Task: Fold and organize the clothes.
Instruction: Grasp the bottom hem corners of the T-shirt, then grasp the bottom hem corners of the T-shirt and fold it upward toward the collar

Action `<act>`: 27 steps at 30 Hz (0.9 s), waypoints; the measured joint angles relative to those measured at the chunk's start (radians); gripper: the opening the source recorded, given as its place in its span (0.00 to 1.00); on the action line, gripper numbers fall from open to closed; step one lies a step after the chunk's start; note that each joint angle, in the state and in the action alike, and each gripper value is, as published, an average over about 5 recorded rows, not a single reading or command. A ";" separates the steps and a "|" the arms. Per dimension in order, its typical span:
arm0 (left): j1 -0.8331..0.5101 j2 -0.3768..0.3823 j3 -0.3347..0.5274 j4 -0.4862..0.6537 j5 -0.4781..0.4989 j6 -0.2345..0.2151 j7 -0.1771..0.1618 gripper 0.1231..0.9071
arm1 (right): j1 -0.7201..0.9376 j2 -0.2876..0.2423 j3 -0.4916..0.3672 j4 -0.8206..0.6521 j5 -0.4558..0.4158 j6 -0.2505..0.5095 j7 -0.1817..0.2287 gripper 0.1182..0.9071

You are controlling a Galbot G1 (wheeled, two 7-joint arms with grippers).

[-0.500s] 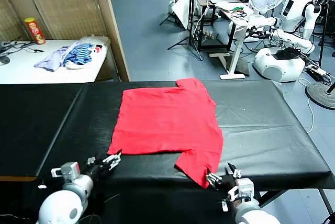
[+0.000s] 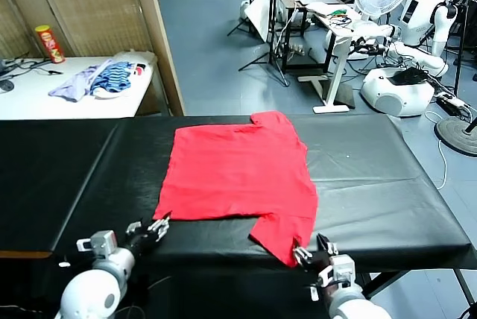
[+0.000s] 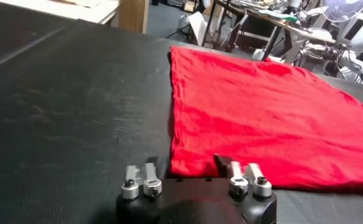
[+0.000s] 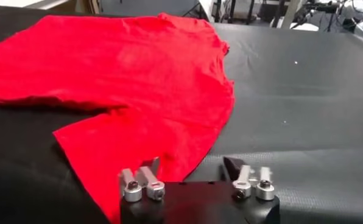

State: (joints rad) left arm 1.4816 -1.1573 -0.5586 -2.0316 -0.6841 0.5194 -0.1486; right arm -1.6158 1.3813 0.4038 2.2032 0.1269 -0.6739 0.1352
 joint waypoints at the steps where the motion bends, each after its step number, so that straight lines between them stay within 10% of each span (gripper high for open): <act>1: 0.001 -0.001 0.000 0.000 0.001 0.000 0.000 0.17 | -0.005 -0.002 0.004 0.008 0.000 -0.006 0.002 0.01; 5: 0.010 -0.006 0.001 -0.014 0.004 -0.006 0.000 0.00 | -0.039 -0.018 0.030 0.060 0.010 -0.041 0.003 0.01; 13: 0.096 0.015 -0.022 -0.125 -0.008 -0.008 -0.072 0.00 | -0.088 -0.062 0.092 0.153 0.052 -0.030 -0.014 0.01; 27: 0.126 -0.041 -0.015 -0.219 0.052 -0.120 -0.054 0.00 | 0.210 -0.115 0.065 -0.121 0.112 0.256 -0.085 0.01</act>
State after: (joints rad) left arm 1.6078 -1.1983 -0.5735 -2.2510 -0.6324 0.3997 -0.2026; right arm -1.4061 1.2660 0.4685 2.0825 0.2386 -0.4175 0.0502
